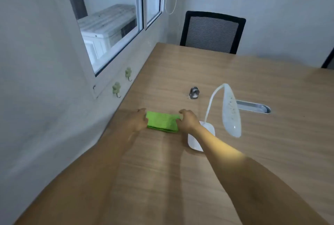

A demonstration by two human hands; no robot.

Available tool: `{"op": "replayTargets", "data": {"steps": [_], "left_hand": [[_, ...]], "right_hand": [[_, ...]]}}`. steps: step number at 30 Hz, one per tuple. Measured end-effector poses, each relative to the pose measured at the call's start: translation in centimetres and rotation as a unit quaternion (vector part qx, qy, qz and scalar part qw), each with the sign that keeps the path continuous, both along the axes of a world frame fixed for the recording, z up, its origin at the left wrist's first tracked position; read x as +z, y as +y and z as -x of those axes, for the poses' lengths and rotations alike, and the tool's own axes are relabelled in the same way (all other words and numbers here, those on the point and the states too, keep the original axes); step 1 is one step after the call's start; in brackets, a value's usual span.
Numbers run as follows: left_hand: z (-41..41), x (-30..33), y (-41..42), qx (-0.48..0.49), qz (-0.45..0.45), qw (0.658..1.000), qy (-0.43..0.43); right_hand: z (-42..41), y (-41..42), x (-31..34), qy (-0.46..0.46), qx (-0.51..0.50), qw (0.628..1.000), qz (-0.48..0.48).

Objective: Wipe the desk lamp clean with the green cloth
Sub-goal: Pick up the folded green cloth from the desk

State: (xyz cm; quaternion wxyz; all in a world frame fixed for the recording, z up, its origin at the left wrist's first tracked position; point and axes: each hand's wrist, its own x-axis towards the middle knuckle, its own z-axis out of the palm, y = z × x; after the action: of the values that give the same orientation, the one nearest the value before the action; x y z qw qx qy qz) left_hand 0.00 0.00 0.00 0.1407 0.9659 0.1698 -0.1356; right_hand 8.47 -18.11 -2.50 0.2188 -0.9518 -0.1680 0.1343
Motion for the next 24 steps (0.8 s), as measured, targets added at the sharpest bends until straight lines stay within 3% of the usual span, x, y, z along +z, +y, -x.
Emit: {"op": "replayTargets", "data": {"steps": [5,10,15,19,24], "left_hand": [[-3.7,-2.3,0.5,-0.003,0.046,0.999,-0.007],[-5.5,-3.4,0.4,-0.027,0.043,0.998,0.040],[-5.8,-3.9,-0.3,-0.031,0.011,0.997,0.072],[-5.4,-3.8,-0.2,-0.040,-0.025,0.998,0.036],[-4.5,-2.8,-0.6,-0.041,-0.047,0.998,-0.007]], "right_hand": [[-2.2,0.9,-0.9,0.025,0.061,0.996,0.061],[-3.0,1.2,-2.0,0.075,0.092,0.985,0.123],[-2.9,1.1,-2.1,0.071,0.083,0.989,0.102],[-2.4,1.2,-1.9,0.026,0.078,0.994,0.077],[-1.4,1.2,-1.2,0.037,0.062,0.997,0.017]]}}
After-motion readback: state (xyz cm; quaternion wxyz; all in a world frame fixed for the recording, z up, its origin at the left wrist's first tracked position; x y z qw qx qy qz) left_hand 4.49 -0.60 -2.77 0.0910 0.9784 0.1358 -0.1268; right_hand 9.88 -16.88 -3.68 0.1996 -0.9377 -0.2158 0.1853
